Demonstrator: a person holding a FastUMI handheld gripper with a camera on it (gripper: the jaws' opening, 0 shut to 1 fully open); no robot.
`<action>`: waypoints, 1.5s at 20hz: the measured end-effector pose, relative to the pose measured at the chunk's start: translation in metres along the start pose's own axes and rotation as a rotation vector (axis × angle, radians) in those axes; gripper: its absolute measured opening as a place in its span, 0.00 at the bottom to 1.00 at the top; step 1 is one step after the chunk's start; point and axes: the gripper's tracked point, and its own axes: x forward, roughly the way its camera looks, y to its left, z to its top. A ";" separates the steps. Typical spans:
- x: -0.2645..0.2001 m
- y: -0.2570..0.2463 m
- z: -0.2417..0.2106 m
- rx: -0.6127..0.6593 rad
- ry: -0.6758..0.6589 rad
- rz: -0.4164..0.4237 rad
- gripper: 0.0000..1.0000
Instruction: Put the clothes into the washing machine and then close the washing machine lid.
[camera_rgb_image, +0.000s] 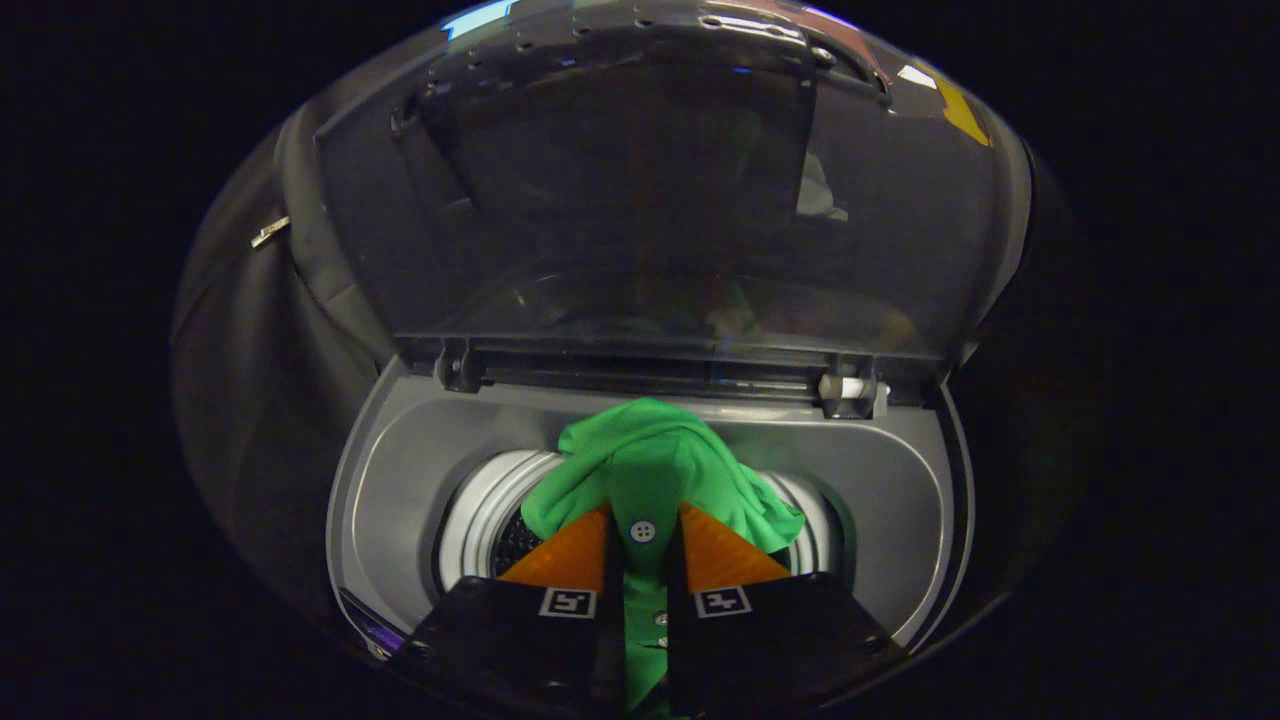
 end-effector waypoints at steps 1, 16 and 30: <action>0.000 -0.002 -0.001 -0.019 0.004 -0.006 0.25; -0.013 -0.023 0.002 -0.040 -0.110 -0.020 1.00; -0.173 -0.008 0.155 0.003 -0.661 0.045 1.00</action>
